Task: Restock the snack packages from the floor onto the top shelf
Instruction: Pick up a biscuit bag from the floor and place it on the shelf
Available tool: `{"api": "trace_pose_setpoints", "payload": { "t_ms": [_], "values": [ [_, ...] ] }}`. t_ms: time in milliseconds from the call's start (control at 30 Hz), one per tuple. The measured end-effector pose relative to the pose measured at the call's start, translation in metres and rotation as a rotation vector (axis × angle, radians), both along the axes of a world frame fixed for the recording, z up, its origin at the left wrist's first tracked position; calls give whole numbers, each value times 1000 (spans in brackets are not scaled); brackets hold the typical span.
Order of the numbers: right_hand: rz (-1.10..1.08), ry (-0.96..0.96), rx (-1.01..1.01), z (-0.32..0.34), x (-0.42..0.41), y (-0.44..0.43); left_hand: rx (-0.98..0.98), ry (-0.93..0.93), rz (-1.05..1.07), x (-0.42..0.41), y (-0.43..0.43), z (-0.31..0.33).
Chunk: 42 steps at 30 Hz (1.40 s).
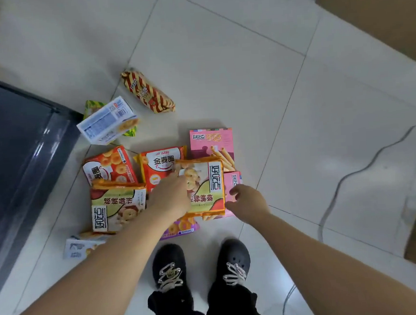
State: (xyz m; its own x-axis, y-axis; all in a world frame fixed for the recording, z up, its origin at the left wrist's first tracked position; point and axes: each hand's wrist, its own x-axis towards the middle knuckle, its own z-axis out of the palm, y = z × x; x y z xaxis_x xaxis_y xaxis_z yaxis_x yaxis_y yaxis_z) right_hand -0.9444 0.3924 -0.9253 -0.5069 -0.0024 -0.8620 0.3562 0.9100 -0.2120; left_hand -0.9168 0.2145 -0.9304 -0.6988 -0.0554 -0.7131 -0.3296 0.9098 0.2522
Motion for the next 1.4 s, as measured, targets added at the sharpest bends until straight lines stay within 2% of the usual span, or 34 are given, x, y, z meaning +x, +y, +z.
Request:
{"api": "trace_pose_setpoints", "payload": {
  "t_ms": [133, 300, 400, 500, 567, 700, 833, 933, 1067, 1233, 1400],
  "values": [
    [-286, -103, 14, -75, 19, 0, -5, 28, -1, -13, 7, -74],
    [-999, -516, -42, -121, 32, -11, 79, -35, 119, -29, 11, -132],
    [-1173, -483, -120, -133, 33, -15, 43, -108, 85, -32, 7, -136],
    [-1218, -396, -138, -123, 27, -14, 5, -170, 30, -29, -5, -132],
    [-1234, -291, -163, -111, 21, -15, 0, -136, 94, -22, -13, -123],
    [-1168, -56, -202, -71, 9, -31, -52, 7, 270, -12, -23, -76],
    [-980, 138, -210, -22, -4, -49, 113, 197, 545, -12, -40, -20],
    [-907, 212, -203, 32, -22, -70, 185, 252, 732, -13, -55, 34],
    [-811, 267, -296, 108, -44, -104, 217, 288, 985, -7, -81, 104],
    [-476, 339, -332, 197, -47, -146, 293, 345, 1376, 12, -113, 190],
    [-143, 477, -416, 282, -37, -196, 292, 447, 1606, 41, -141, 271]
  ]
}}
